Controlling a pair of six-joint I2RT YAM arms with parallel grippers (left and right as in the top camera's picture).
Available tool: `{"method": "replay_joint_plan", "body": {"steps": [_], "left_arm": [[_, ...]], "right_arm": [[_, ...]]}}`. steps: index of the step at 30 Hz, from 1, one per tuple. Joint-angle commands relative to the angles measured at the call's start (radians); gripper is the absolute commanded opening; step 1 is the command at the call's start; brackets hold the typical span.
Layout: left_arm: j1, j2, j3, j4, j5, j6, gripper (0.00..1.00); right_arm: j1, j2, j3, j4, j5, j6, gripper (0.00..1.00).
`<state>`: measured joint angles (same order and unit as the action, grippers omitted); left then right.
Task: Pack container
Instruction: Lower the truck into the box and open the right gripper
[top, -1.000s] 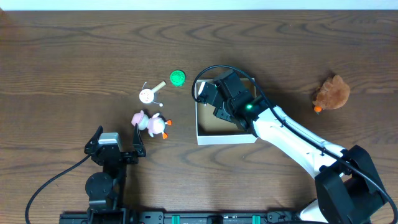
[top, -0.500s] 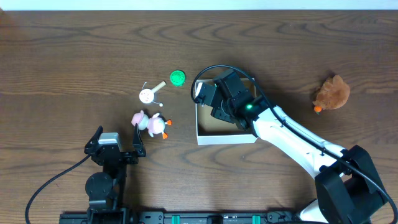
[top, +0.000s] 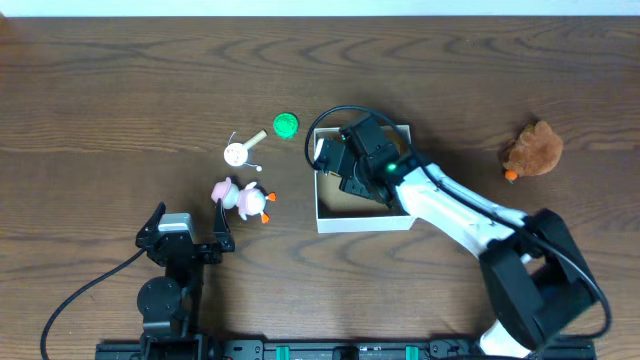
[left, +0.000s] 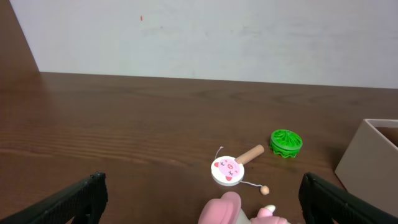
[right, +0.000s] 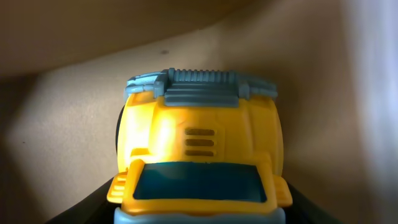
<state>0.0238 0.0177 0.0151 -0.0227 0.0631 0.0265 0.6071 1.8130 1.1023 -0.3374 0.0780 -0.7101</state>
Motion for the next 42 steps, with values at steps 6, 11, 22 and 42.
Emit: {"method": "replay_joint_plan", "body": {"steps": [6, 11, 22, 42], "left_arm": [[-0.003, 0.0, -0.011, -0.042, 0.004, -0.001, 0.98], [-0.003, 0.0, -0.011, -0.042, 0.004, -0.001, 0.98], [-0.003, 0.0, -0.011, -0.042, 0.004, -0.001, 0.98], [-0.003, 0.0, -0.011, -0.042, 0.004, -0.001, 0.98]], "right_arm": [[-0.003, 0.031, 0.016, 0.028, -0.008, -0.028, 0.59], [-0.002, 0.031, 0.016, 0.045, -0.008, -0.028, 0.59], [0.032, 0.031, 0.016, 0.05, -0.053, -0.028, 0.64], [0.037, 0.031, 0.017, 0.071, -0.019, -0.01, 0.99]]}}
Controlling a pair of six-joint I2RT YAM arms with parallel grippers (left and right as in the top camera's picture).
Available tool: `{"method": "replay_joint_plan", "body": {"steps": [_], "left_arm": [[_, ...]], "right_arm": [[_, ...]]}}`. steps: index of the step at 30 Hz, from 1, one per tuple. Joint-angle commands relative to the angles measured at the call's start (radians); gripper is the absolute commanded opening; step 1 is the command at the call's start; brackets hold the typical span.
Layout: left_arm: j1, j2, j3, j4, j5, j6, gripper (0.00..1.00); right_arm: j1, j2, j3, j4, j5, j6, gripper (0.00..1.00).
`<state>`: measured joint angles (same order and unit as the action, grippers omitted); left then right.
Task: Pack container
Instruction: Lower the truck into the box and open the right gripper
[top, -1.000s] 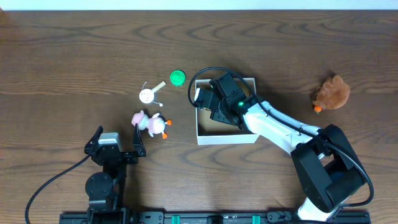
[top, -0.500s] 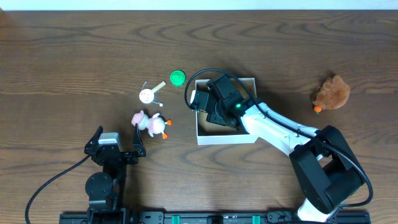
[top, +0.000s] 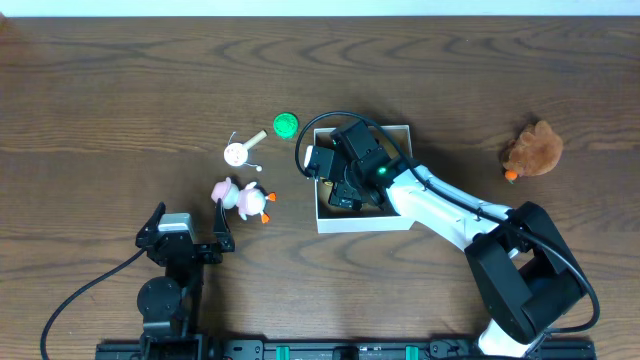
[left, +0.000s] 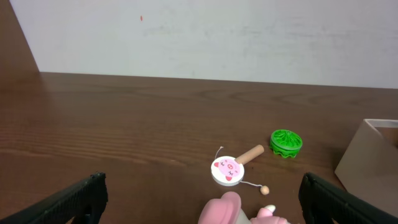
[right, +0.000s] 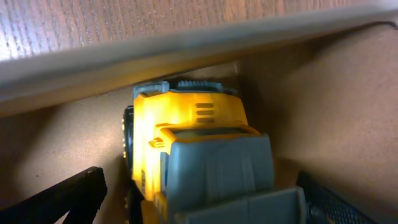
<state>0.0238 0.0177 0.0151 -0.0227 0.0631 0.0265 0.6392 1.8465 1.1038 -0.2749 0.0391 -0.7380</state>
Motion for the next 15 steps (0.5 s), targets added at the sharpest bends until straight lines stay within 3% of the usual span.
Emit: {"method": "replay_joint_plan", "body": {"steps": [1, 7, 15], "left_arm": [[-0.003, 0.0, -0.011, -0.042, 0.004, -0.001, 0.98], [-0.003, 0.0, -0.011, -0.042, 0.004, -0.001, 0.98], [-0.003, 0.0, -0.011, -0.042, 0.004, -0.001, 0.98]], "right_arm": [[0.006, -0.005, 0.018, 0.011, 0.035, 0.029, 0.99], [0.008, -0.066, 0.029, 0.01, 0.069, 0.117, 0.99], [0.007, -0.3, 0.029, -0.02, 0.084, 0.312, 0.99]]}}
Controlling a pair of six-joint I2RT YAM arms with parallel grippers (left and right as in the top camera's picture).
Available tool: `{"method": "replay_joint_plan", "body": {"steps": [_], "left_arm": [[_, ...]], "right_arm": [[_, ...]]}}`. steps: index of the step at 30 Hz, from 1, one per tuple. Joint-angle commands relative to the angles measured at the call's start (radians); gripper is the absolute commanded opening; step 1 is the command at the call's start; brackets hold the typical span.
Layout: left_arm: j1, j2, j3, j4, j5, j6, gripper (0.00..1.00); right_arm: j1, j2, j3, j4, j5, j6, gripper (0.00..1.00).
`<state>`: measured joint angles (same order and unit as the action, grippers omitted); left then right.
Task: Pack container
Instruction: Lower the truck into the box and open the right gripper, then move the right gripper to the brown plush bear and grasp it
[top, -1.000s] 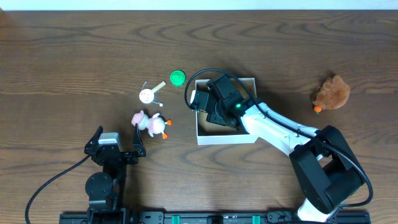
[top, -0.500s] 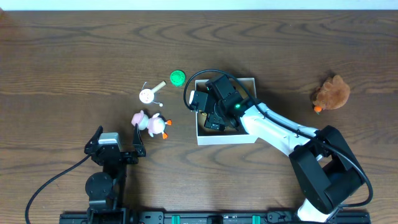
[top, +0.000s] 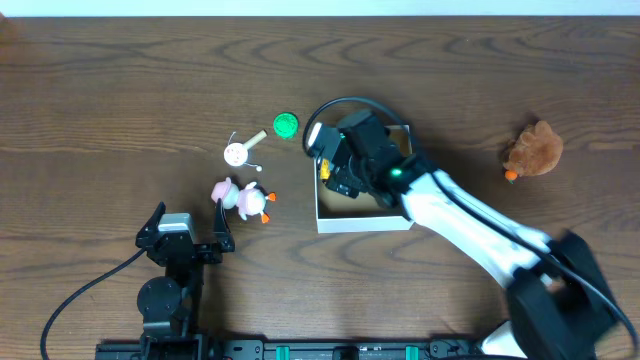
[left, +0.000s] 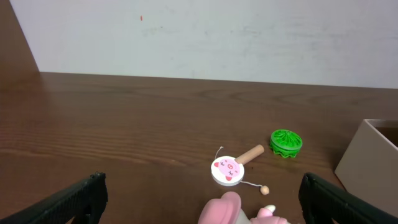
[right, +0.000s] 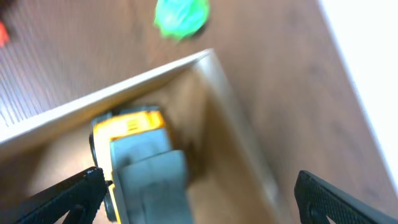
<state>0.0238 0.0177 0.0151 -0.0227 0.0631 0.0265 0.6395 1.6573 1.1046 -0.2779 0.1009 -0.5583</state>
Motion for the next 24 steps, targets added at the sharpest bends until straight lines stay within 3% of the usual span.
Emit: {"method": "replay_joint_plan", "body": {"steps": [1, 12, 14, 19, 24], "left_arm": [[-0.003, 0.0, -0.011, -0.042, 0.004, -0.001, 0.98], [-0.003, 0.0, -0.011, -0.042, 0.004, -0.001, 0.98], [-0.003, 0.0, -0.011, -0.042, 0.004, -0.001, 0.98], [-0.003, 0.0, -0.011, -0.042, 0.004, -0.001, 0.98], [-0.003, 0.0, -0.011, -0.042, 0.004, -0.001, 0.98]], "right_arm": [[0.007, -0.143, 0.028, -0.031, 0.045, 0.17, 0.99], [-0.073, -0.426, 0.028, -0.349, 0.313, 0.617, 0.99], [-0.115, -0.451, 0.028, -0.42, 0.356, 0.683, 0.94], [-0.248, -0.477, 0.028, -0.542, 0.37, 0.818, 0.93], [-0.387, -0.473, 0.027, -0.565, 0.364, 0.888, 0.92]]}}
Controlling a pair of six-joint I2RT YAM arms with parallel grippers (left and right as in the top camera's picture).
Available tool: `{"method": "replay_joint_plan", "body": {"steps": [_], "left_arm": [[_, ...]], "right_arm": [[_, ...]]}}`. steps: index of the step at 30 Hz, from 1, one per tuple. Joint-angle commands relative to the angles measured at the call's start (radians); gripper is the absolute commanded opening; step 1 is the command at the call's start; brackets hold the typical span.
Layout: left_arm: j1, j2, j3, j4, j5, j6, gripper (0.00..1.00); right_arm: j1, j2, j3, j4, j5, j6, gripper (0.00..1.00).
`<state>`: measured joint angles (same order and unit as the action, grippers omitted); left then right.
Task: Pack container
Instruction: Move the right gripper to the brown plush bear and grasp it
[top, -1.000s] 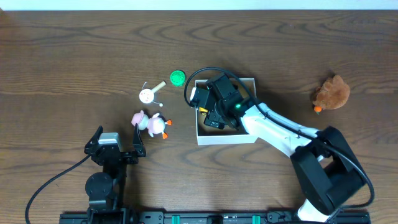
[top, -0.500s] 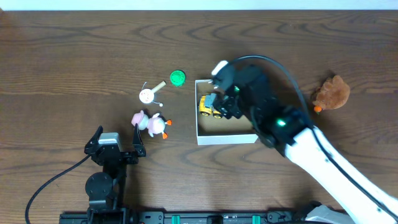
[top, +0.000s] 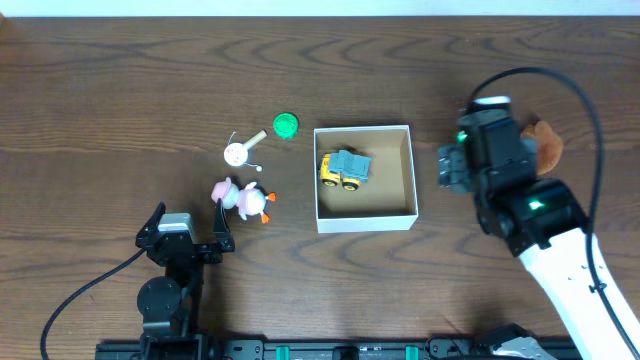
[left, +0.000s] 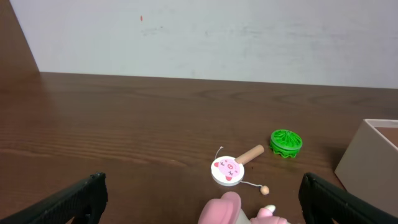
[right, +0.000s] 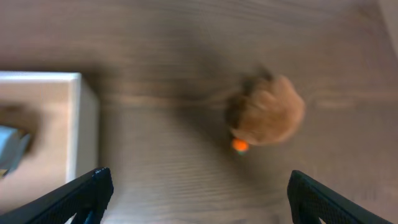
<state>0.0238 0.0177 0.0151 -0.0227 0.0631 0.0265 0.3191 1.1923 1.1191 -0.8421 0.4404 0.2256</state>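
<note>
A white open box sits mid-table with a yellow and grey toy truck inside at its left. My right gripper is open and empty, high above the table right of the box; a brown plush bird lies ahead of it, partly hidden under the arm in the overhead view. A green round piece, a pig-face rattle drum and pink plush toys lie left of the box. My left gripper rests open near the front edge, behind the pink toys.
The box's left wall shows at the right edge of the left wrist view. A pale wall stands behind the table's far edge. The right arm's black cable arcs over the table's right side.
My right gripper has left the box and now hovers to its right, over the table near the brown plush. The truck lies uncovered in the box. The left arm has not moved.
My right gripper was deep in the box, close against the yellow truck. Then it stood open just above the truck, which lay on the box floor. Then it was higher over the box's left wall. Now it is right of the box.
</note>
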Motion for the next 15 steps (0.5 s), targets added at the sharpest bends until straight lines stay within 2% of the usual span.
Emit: {"method": "replay_joint_plan", "body": {"steps": [1, 9, 13, 15], "left_arm": [[-0.003, 0.0, -0.011, -0.042, 0.004, -0.001, 0.98], [-0.003, 0.0, -0.011, -0.042, 0.004, -0.001, 0.98], [-0.003, 0.0, -0.011, -0.042, 0.004, -0.001, 0.98], [-0.003, 0.0, -0.011, -0.042, 0.004, -0.001, 0.98]], "right_arm": [[-0.092, -0.007, 0.012, -0.001, 0.022, 0.115, 0.92], [-0.293, -0.005, 0.012, 0.023, -0.016, 0.154, 0.93], [-0.384, 0.012, 0.012, 0.04, -0.079, 0.209, 0.96], [-0.409, 0.019, 0.012, 0.037, -0.086, 0.215, 0.93]]}}
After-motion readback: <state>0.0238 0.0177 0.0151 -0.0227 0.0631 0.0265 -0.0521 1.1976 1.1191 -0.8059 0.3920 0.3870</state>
